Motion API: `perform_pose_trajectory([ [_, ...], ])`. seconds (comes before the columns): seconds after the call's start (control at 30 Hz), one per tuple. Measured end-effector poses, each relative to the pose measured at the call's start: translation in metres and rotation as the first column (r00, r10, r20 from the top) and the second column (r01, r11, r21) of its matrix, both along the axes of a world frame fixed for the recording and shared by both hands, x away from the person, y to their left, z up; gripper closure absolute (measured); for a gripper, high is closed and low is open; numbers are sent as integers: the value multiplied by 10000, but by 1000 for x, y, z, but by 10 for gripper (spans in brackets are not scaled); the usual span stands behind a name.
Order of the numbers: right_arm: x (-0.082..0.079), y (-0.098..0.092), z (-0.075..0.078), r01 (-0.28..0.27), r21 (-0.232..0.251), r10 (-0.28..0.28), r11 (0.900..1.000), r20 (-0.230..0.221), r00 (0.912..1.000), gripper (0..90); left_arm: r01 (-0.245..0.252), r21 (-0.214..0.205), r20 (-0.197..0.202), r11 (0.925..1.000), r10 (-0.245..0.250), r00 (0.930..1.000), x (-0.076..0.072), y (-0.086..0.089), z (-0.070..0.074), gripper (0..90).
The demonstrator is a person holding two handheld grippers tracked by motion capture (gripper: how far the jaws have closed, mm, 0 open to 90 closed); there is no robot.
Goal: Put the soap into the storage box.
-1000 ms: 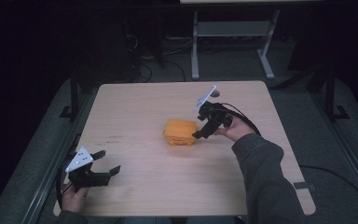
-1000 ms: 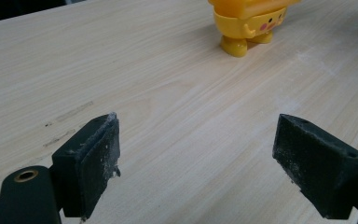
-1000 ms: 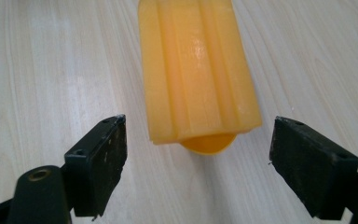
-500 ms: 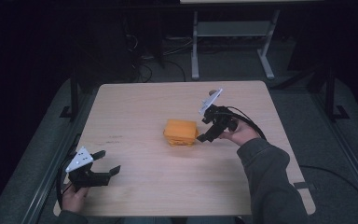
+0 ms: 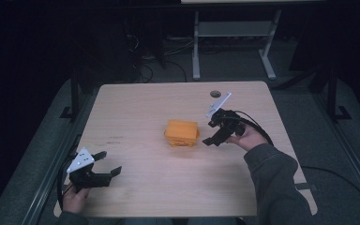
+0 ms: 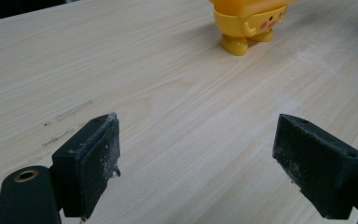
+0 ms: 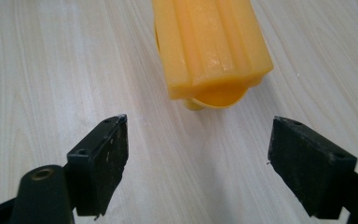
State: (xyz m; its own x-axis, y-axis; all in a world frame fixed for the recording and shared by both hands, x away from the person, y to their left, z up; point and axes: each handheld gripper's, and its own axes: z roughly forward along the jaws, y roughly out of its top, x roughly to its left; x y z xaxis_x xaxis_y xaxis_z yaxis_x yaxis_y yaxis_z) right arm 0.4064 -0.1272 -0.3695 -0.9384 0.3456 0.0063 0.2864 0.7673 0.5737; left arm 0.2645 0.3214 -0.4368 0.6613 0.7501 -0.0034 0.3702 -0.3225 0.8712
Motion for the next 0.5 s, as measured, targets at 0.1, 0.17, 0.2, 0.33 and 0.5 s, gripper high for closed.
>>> perform_pose_trajectory([
  [0.1,-3,-3,-1,100,82,-100,9999,-26,9999,198,1,6,-20,10000,-1,10000,0,0,0,143],
  [0.17,-5,-6,-1,162,132,-162,9998,-25,9999,198,1,8,-20,10000,-1,10000,0,-1,0,143],
  [0.2,-6,-8,-2,185,127,-185,9997,-36,9998,198,9,10,-26,10000,-9,10000,0,-1,0,143],
  [0.33,-8,-12,-5,328,36,-328,9995,-222,9992,191,6,30,-38,10000,-6,10000,0,-1,0,143],
  [0.5,-15,-19,-7,398,181,-396,9990,-130,9991,198,9,82,-57,10000,-9,10000,0,-1,-1,143],
])
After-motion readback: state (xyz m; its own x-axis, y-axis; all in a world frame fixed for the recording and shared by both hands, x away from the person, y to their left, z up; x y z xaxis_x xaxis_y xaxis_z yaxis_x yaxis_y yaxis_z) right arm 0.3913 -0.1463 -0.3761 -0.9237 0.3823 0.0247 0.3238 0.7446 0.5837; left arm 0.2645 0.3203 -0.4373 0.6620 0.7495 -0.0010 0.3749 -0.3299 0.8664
